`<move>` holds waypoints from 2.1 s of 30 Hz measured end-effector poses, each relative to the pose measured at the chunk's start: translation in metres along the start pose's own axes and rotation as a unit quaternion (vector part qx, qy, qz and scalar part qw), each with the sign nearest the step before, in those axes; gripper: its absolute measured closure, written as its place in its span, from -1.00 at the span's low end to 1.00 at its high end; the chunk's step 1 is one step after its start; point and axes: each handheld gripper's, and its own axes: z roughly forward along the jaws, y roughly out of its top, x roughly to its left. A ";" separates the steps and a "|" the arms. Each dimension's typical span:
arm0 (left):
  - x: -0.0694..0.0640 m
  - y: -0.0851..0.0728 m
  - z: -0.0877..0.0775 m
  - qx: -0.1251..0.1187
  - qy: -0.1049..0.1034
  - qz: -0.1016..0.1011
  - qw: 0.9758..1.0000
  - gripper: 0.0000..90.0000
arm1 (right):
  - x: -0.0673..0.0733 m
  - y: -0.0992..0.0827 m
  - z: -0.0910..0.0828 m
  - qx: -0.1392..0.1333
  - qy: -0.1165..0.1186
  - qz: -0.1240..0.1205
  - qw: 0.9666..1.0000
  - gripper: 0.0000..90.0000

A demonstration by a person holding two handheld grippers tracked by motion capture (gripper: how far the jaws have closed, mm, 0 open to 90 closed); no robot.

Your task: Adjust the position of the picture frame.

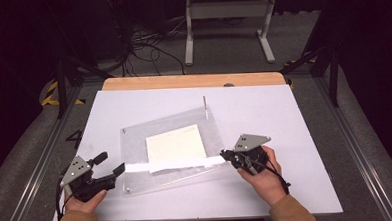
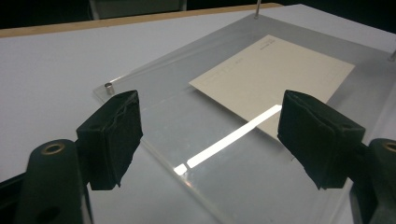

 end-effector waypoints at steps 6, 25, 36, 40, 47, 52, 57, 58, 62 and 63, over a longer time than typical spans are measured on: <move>0.000 -0.001 0.002 0.013 -0.004 0.000 1.000 -0.48 | -0.037 0.011 0.012 0.018 -0.034 0.017 0.999 0.89; -0.024 0.001 0.018 0.053 -0.085 0.052 0.994 -0.18 | -0.085 -0.006 0.043 0.026 -0.075 0.114 0.990 0.53; -0.046 -0.001 0.036 0.107 -0.135 0.092 0.981 0.13 | -0.074 -0.032 -0.001 -0.053 -0.067 0.158 0.984 0.37; -0.050 -0.003 0.042 0.126 -0.143 0.101 0.976 0.25 | -0.072 -0.042 -0.008 -0.077 -0.060 0.175 0.980 0.37; -0.054 -0.006 0.051 0.158 -0.139 0.117 0.971 0.43 | -0.072 -0.054 -0.021 -0.086 -0.063 0.190 0.976 0.35; -0.057 -0.007 0.055 0.168 -0.135 0.128 0.968 0.54 | -0.069 -0.055 -0.021 -0.085 -0.061 0.189 0.976 0.35; -0.059 -0.007 0.056 0.174 -0.134 0.137 0.966 0.78 | -0.066 -0.054 -0.020 -0.089 -0.045 0.189 0.977 0.34; -0.057 -0.007 0.056 0.174 -0.137 0.130 0.966 0.84 | -0.065 -0.054 -0.020 -0.090 -0.044 0.186 0.977 0.34; -0.056 -0.006 0.057 0.176 -0.140 0.129 0.966 0.86 | -0.063 -0.053 -0.022 -0.097 -0.039 0.188 0.977 0.34; -0.057 -0.005 0.057 0.177 -0.137 0.131 0.966 0.87 | -0.063 -0.053 -0.023 -0.098 -0.038 0.189 0.976 0.34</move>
